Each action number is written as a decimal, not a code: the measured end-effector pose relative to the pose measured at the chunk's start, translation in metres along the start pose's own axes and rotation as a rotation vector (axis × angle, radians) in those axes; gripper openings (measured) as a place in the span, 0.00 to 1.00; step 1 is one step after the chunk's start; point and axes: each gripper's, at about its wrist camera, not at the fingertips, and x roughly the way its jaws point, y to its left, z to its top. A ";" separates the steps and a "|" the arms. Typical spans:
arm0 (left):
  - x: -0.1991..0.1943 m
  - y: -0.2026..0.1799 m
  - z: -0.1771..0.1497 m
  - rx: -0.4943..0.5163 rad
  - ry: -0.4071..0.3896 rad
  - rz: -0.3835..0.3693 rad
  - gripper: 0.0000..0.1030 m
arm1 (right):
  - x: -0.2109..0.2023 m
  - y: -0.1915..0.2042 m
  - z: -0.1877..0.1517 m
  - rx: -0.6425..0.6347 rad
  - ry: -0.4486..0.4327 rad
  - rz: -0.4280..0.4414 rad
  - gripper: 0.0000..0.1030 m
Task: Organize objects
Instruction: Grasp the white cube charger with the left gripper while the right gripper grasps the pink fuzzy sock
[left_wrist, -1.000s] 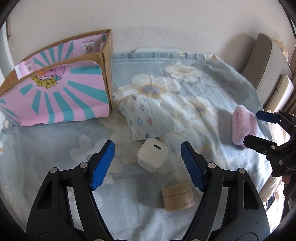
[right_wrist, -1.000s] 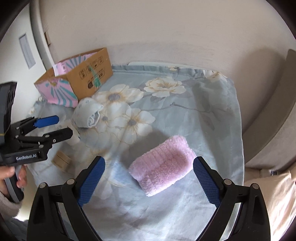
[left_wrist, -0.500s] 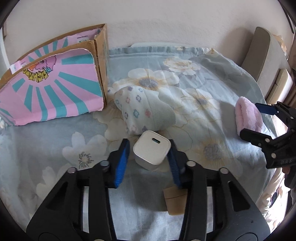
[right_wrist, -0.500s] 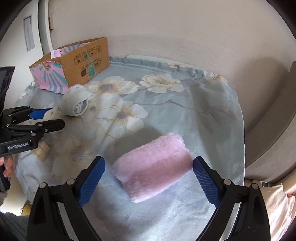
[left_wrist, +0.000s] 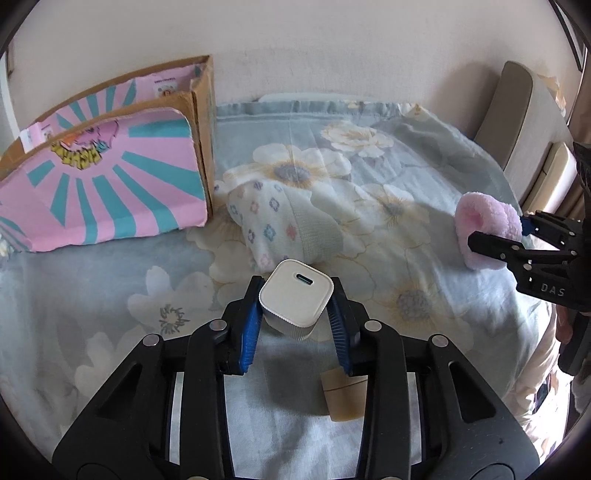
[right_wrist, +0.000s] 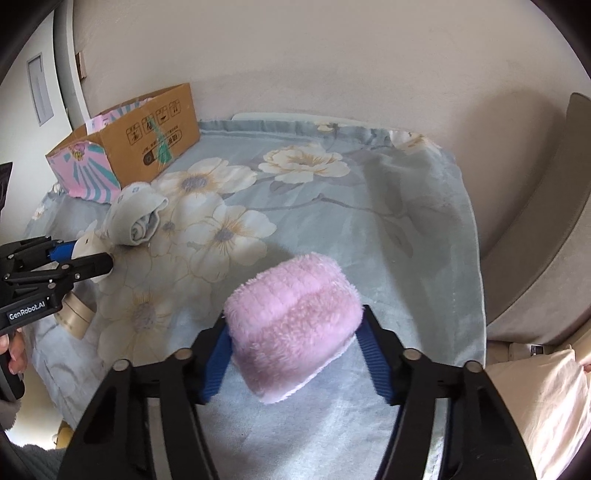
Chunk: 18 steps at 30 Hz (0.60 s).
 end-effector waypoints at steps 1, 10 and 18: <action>-0.002 0.000 0.002 -0.002 -0.004 0.000 0.30 | -0.002 0.000 0.002 0.002 -0.006 -0.004 0.45; -0.028 0.010 0.025 -0.034 -0.030 -0.014 0.30 | -0.012 -0.001 0.016 0.046 -0.020 0.005 0.31; -0.062 0.032 0.061 -0.048 -0.061 -0.044 0.30 | -0.031 0.008 0.044 0.058 -0.011 0.042 0.31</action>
